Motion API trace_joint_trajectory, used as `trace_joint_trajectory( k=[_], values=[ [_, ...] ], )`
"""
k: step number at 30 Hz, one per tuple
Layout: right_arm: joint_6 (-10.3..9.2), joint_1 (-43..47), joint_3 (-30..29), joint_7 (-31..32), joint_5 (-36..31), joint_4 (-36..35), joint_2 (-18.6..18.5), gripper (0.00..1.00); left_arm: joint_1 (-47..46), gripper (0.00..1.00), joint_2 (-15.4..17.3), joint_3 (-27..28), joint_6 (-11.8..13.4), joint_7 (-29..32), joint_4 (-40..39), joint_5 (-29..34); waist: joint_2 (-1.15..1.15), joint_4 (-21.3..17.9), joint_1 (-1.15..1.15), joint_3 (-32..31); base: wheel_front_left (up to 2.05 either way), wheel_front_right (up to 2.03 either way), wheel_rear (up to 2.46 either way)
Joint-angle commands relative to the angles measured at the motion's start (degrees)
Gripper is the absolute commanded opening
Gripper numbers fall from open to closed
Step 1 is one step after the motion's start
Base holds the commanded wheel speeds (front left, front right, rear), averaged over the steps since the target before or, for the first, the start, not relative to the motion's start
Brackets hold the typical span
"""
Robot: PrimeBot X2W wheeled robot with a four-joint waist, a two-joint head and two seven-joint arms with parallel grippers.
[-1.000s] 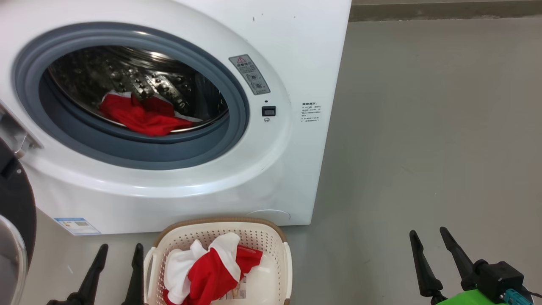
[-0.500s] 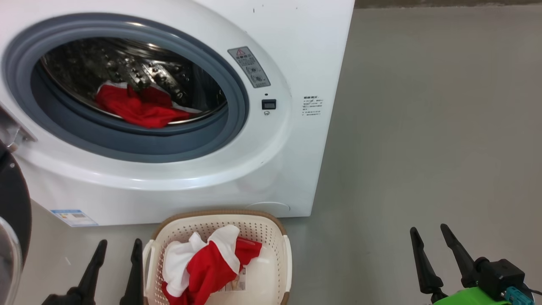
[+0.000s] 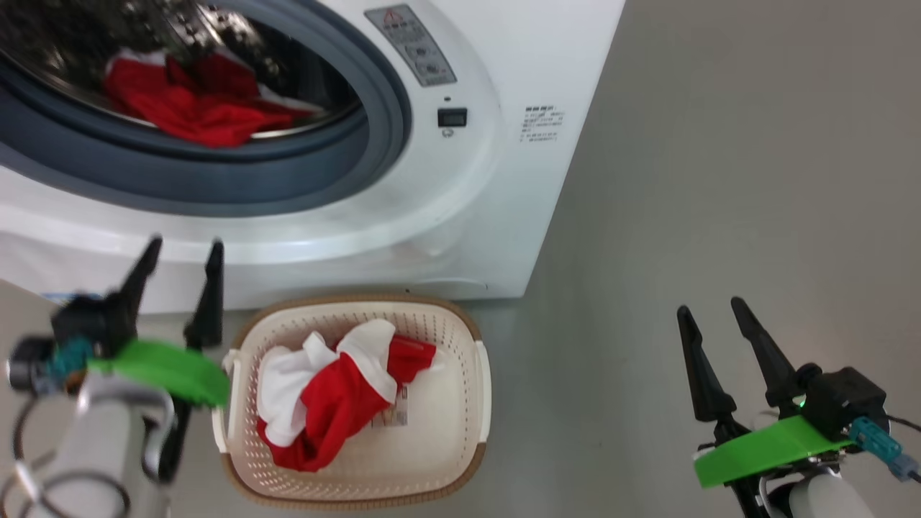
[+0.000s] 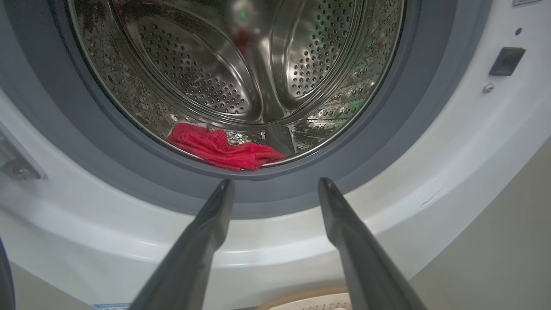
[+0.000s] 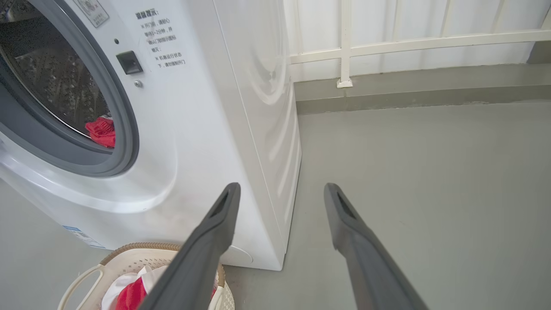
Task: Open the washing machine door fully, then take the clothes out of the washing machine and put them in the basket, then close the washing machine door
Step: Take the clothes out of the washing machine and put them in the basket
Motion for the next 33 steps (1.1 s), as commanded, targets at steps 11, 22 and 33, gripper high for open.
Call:
trace_joint_trajectory(
  k=[11,22,33],
  values=[
    [0.28,-6.32,2.50,-0.36,0.82,-2.44,-0.47,1.00,-30.31,1.00,8.72,-7.98,0.03,5.41,21.35,-6.90,0.00,-2.17,0.00,12.66,0.00,0.00,0.00],
    [0.28,-8.02,3.70,-0.36,1.30,-3.14,-0.47,1.00,-43.81,1.00,11.41,-16.23,0.03,6.61,31.94,-10.80,0.00,-3.92,0.00,16.67,0.00,0.00,0.00],
    [0.28,-8.86,5.29,-0.36,2.02,-3.82,-0.47,1.00,-49.88,1.00,14.01,-21.77,0.03,6.03,38.72,-12.99,0.00,-6.79,0.00,19.61,0.00,0.00,0.00]
  ],
)
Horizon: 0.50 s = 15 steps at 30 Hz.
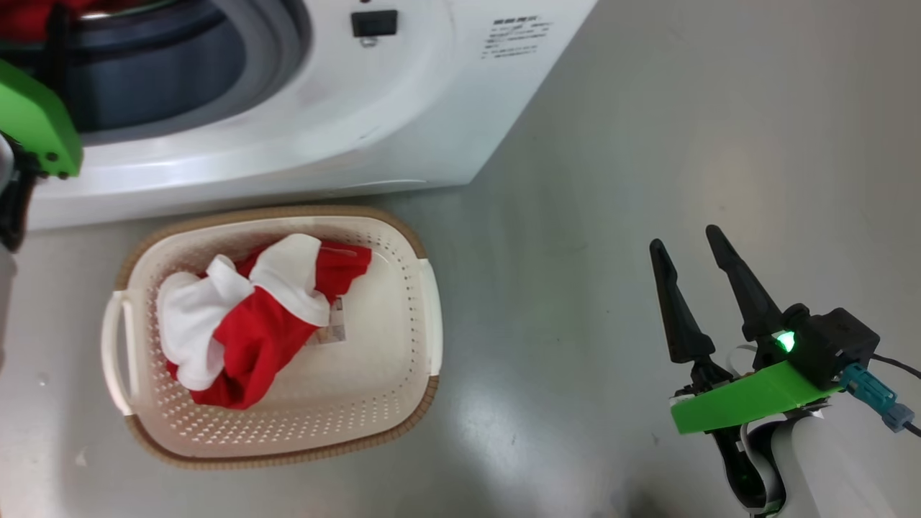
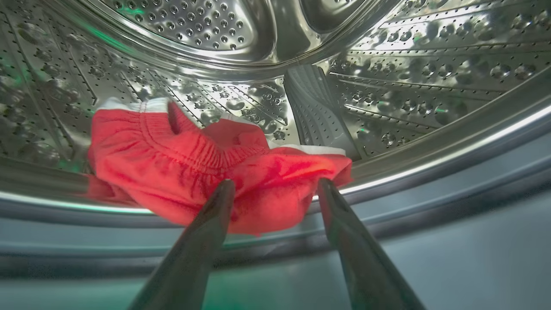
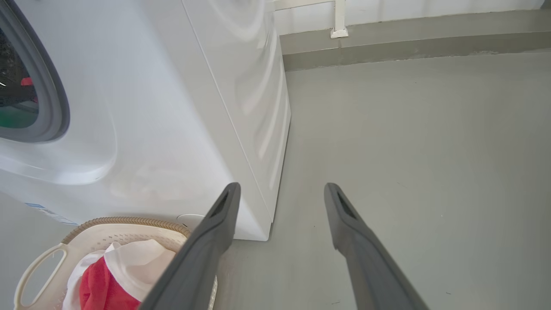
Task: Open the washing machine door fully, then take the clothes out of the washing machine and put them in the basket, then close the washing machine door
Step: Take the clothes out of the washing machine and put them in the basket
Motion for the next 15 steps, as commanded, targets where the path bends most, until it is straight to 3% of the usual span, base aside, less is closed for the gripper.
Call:
trace_joint_trajectory(
  k=[1,15],
  values=[
    [0.28,-0.38,1.52,-0.36,1.02,-1.63,-0.34,1.00,-1.52,1.00,3.57,0.20,0.03,-0.38,0.02,-0.52,0.00,-1.05,0.00,1.03,0.00,0.00,0.00],
    [0.28,-0.93,2.10,-0.36,1.79,-2.23,-0.34,1.00,-3.57,1.00,5.36,-4.67,0.03,0.45,4.37,-1.02,0.00,-2.49,0.00,1.86,0.00,0.00,0.00]
  ],
)
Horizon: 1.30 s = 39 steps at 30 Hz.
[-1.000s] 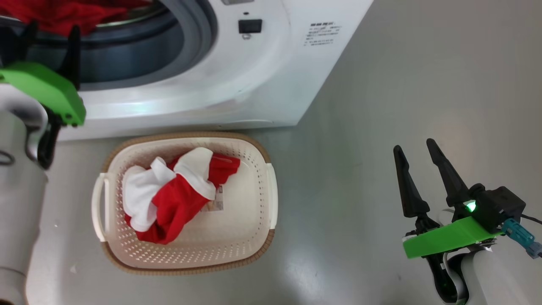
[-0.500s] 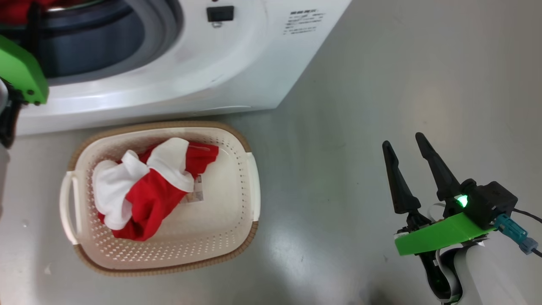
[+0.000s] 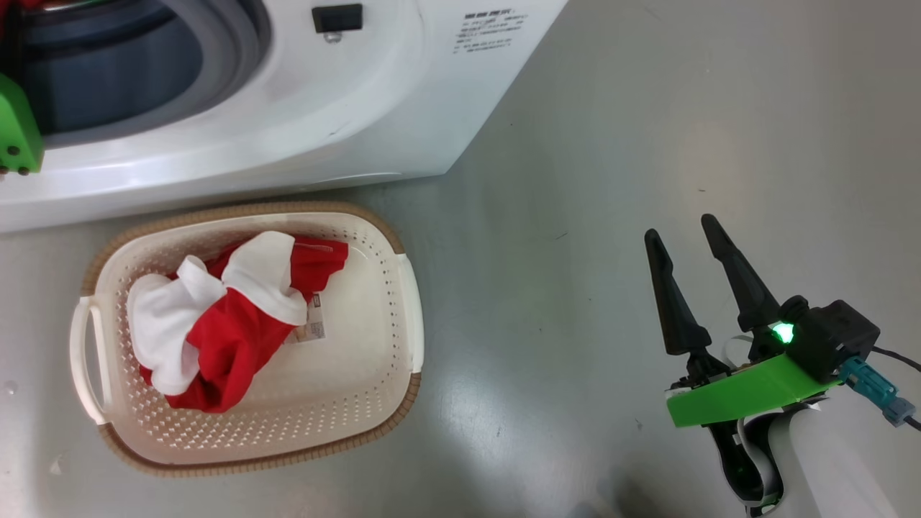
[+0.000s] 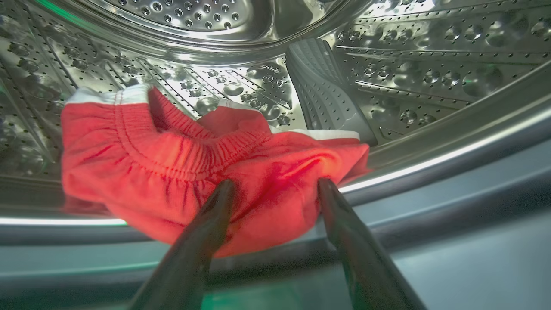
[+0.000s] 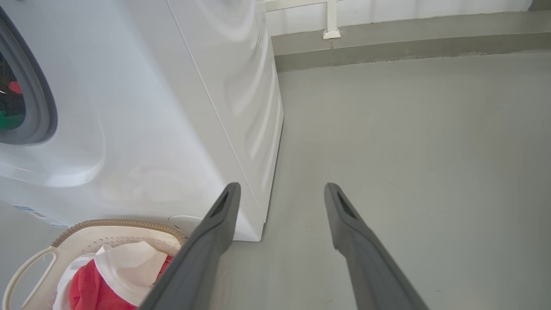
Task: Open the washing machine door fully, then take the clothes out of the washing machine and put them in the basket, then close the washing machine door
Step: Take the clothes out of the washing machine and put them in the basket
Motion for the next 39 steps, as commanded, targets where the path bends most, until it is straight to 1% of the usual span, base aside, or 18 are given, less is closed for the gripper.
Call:
trace_joint_trajectory(
  k=[1,6,7,9,10,11,13,18,24,31,39],
  values=[
    [0.28,-0.01,1.43,-0.36,1.39,-1.45,-0.34,1.00,-0.11,1.00,3.11,0.09,0.03,0.12,0.21,-0.40,0.00,-0.09,0.00,-0.02,0.00,0.00,0.00],
    [0.28,-0.22,1.68,-0.36,1.59,-1.65,-0.34,1.00,-0.15,1.00,3.66,-1.15,0.03,0.75,0.82,-0.06,0.00,-0.33,0.00,-0.07,0.00,0.00,0.00],
    [0.28,-0.26,1.71,-0.36,1.64,-1.70,-0.34,1.00,-0.15,0.91,3.74,-1.32,0.03,0.77,0.92,-0.08,0.00,-0.37,0.00,-0.10,0.00,0.00,0.00],
    [0.28,-0.27,1.76,-0.36,1.71,-1.77,-0.34,1.00,-0.19,0.47,4.19,-2.22,0.03,0.83,1.15,0.67,0.00,-0.45,0.00,-0.12,0.00,0.00,0.00],
    [0.28,-0.29,1.80,-0.36,1.76,-1.79,-0.34,1.00,-0.23,0.41,4.33,-2.39,0.03,0.83,1.24,0.74,0.00,-0.52,0.00,-0.10,0.00,0.00,0.00],
    [0.28,-0.31,1.81,-0.36,1.82,-1.83,-0.34,1.00,-0.27,0.26,4.38,-2.45,0.03,0.83,1.32,0.68,0.00,-0.55,0.00,-0.07,0.00,0.00,0.00],
    [0.28,-0.31,1.82,-0.36,1.92,-1.88,-0.34,1.00,-0.37,0.00,4.47,-2.68,0.06,0.83,1.47,0.72,0.00,-0.55,0.00,-0.07,0.00,0.00,0.00],
    [0.28,-0.28,1.77,-0.36,2.10,-1.94,-0.34,1.00,-0.55,0.00,4.44,-3.55,0.72,-0.75,1.66,1.29,0.00,-0.44,0.00,-0.27,0.00,0.00,0.00],
    [0.28,-0.29,1.70,-0.36,2.15,-1.87,-0.34,1.00,-0.84,0.00,3.82,-3.91,0.87,-2.81,1.79,1.11,0.00,-0.05,0.00,-0.78,0.00,0.00,0.00],
    [0.28,-0.28,1.66,-0.36,2.33,-1.70,-0.34,1.00,-0.95,0.00,2.60,-2.96,0.75,-5.90,1.57,-0.38,0.00,0.26,0.00,-1.47,0.00,0.00,0.00],
    [0.28,-0.25,1.45,-0.36,2.53,-1.52,-0.34,1.00,-0.02,0.00,1.64,-1.46,0.50,-7.03,0.05,-2.20,0.00,0.55,0.00,-2.22,0.00,0.00,0.00]
  ],
)
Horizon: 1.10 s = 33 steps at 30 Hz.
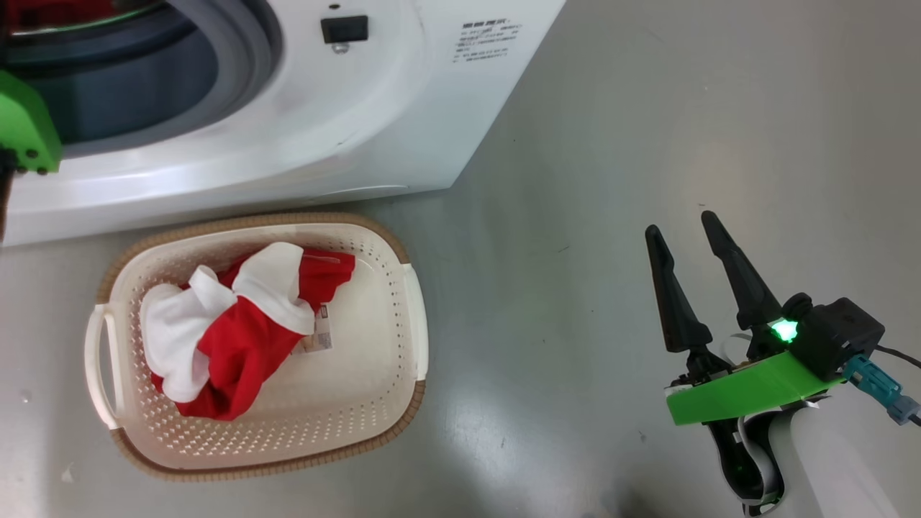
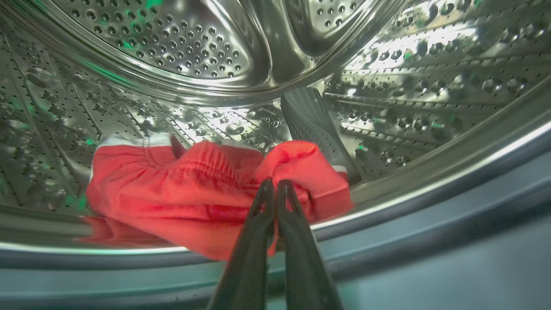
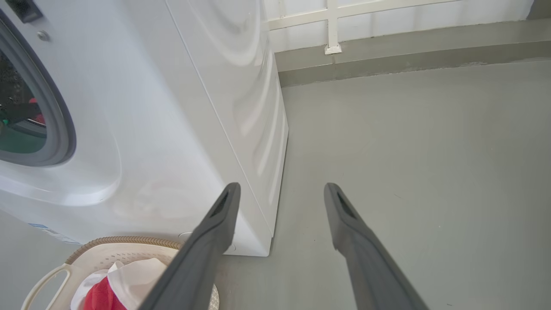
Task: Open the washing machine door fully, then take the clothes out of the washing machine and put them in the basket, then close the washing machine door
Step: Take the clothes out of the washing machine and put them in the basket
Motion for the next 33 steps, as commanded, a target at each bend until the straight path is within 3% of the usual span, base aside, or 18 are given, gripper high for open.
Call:
trace_joint_trajectory(
  k=[1,15,33],
  values=[
    [0.28,0.00,0.96,-0.36,0.44,-1.01,-0.34,1.00,0.16,0.00,2.35,2.14,-0.01,-0.68,-1.88,-1.10,0.00,0.17,0.00,-0.34,0.00,0.00,0.00],
    [0.28,1.04,-0.08,-0.36,-0.13,-0.29,-0.34,1.00,12.38,0.00,0.48,15.96,1.44,-0.73,-21.99,-1.41,0.00,2.38,0.00,-4.83,0.00,0.00,0.00],
    [0.28,3.34,-2.69,-0.36,-2.07,0.20,-0.34,1.00,36.08,0.00,-10.01,35.79,-0.22,-0.74,-46.69,10.10,0.00,5.94,0.00,-9.81,0.00,0.00,0.00]
  ],
)
